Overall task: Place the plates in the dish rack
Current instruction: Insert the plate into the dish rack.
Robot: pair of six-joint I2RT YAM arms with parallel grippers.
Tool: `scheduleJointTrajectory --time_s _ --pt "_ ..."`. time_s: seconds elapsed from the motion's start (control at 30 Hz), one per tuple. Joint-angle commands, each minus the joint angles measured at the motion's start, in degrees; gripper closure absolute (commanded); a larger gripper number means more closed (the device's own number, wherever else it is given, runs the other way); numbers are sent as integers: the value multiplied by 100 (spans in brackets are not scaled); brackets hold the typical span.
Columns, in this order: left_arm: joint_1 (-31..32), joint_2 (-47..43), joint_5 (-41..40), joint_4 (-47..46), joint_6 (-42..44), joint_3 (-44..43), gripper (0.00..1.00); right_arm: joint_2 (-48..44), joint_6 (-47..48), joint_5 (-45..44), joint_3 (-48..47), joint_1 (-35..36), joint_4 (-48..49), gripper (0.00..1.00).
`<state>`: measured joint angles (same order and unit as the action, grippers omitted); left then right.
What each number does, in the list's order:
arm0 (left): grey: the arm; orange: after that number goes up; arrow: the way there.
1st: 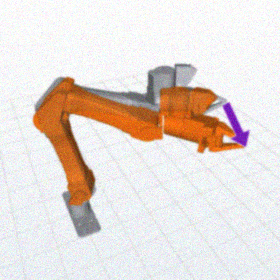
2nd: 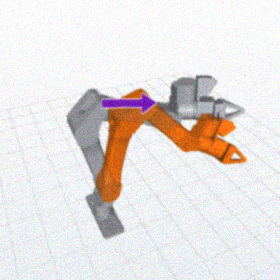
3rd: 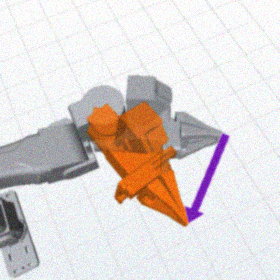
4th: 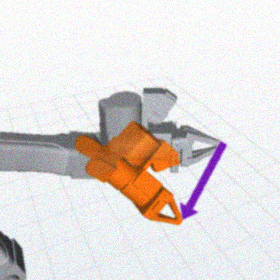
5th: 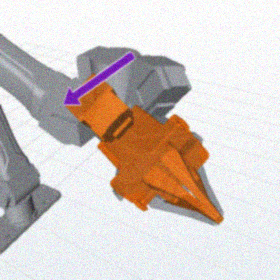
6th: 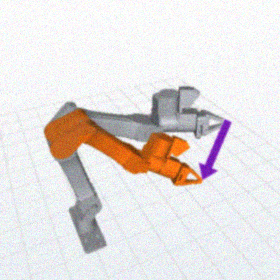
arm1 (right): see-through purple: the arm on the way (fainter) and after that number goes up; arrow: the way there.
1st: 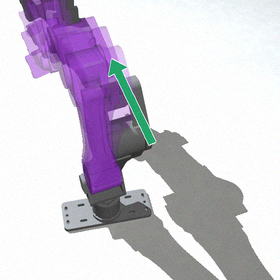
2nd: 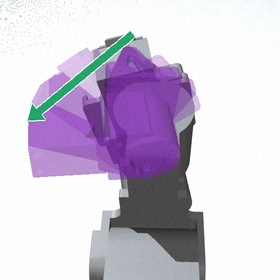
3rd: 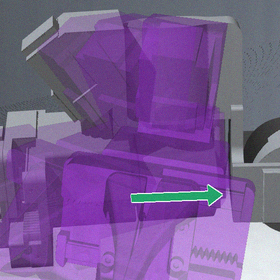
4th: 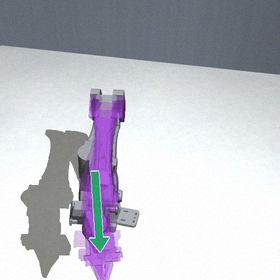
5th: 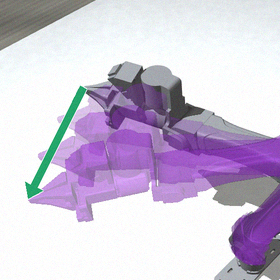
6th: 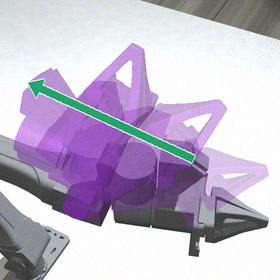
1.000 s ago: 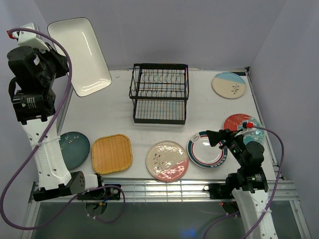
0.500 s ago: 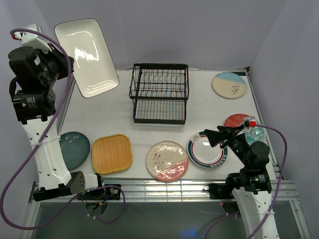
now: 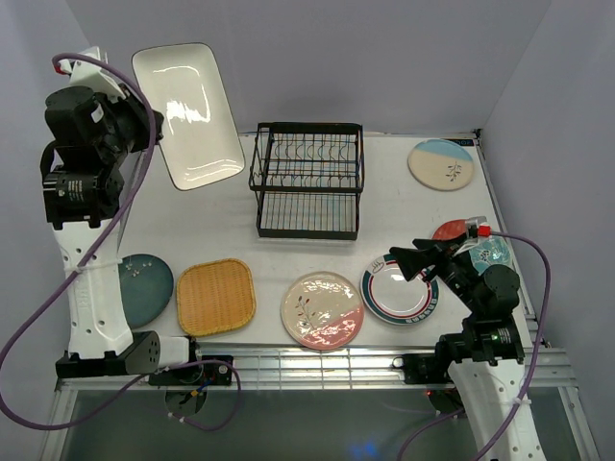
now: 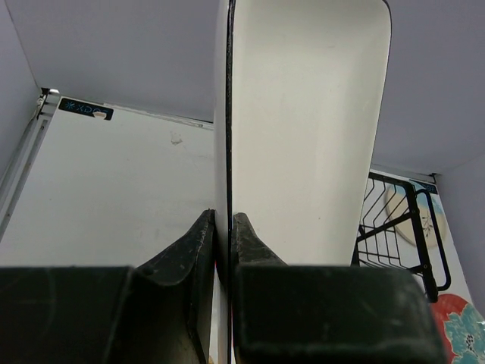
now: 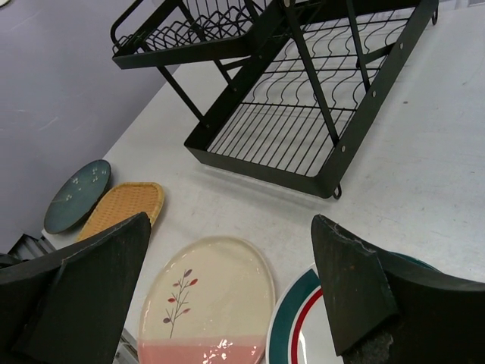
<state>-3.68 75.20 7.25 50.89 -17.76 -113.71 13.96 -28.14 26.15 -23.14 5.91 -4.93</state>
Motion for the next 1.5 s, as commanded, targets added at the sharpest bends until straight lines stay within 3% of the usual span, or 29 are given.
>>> scheduleJointTrajectory --time_s 0.0,0.3,0.6,0.87,1.13,1.23,1.33,1.47 --pt "471 -58 -521 -1134 -123 -90 100 107 -51 294 -393 7 431 8" --pt "1983 345 -2435 -1328 369 -248 100 564 -7 356 -674 15 677 7" --pt "3381 864 -3879 -1372 896 -933 100 995 195 233 -1175 50 502 6" --pt "4077 1330 -4740 -1661 1477 -1680 100 1267 318 -22 -1711 164 124 4" --pt "4490 1427 -5224 -1987 1750 -1514 100 1619 327 -330 -2098 384 133 4" --pt "4508 1436 -5233 -1996 1750 -1557 100 1891 414 -575 -2283 735 167 7" --pt "4508 1427 -5251 -2004 1750 -1593 100 2242 713 -1347 -2458 1656 290 10" --pt "4508 1375 -5277 -2013 1750 -1584 100 2831 1135 -3119 -2705 3525 422 10"
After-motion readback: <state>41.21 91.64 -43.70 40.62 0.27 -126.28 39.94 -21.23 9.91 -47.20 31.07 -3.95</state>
